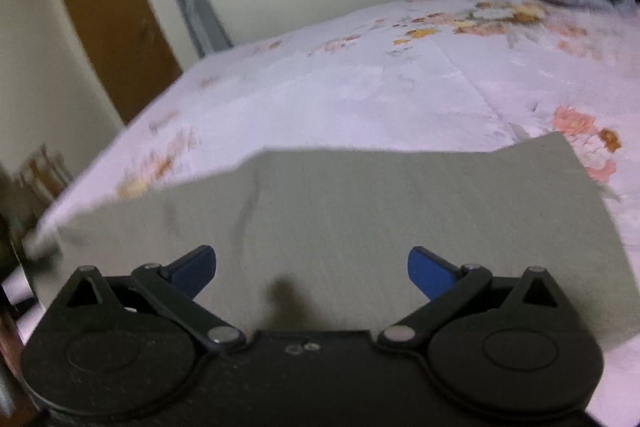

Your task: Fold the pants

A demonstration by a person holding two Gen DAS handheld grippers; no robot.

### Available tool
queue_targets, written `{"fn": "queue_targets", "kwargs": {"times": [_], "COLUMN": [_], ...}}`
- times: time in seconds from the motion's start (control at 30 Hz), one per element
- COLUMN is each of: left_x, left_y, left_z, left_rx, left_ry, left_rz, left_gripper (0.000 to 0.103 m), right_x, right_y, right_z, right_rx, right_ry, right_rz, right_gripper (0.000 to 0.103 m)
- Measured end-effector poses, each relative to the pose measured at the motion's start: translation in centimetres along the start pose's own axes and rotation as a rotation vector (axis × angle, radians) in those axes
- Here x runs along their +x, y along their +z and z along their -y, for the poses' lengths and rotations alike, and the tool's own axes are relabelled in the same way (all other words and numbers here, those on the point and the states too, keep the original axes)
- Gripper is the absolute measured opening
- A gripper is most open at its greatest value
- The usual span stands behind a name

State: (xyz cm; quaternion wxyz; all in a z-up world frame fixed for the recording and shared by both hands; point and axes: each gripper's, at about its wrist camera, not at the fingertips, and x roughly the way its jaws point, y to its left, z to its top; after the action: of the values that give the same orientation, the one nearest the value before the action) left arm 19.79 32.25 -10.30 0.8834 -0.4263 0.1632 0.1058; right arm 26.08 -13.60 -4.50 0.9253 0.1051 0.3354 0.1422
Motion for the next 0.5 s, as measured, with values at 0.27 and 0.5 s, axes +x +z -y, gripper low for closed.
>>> {"fn": "queue_targets", "kwargs": {"times": [0.27,0.5], "left_x": [-1.3,-1.4], "left_y": [1.2,1.7], "left_z": [1.5,2.1], "left_rx": [0.047,0.068], "left_ry": [-0.016,-0.024], "left_rz": [-0.018,-0.017], "left_gripper": [0.035,0.035], "right_x": [2.8,1.2], "right_y": [-3.2,-3.1], "right_z": [-4.4,-5.0], "right_rx": [-0.305,-0.281], "right_ry": [-0.125,-0.113], "right_rz": [-0.044,0.029], "right_gripper": [0.097,0.097]}}
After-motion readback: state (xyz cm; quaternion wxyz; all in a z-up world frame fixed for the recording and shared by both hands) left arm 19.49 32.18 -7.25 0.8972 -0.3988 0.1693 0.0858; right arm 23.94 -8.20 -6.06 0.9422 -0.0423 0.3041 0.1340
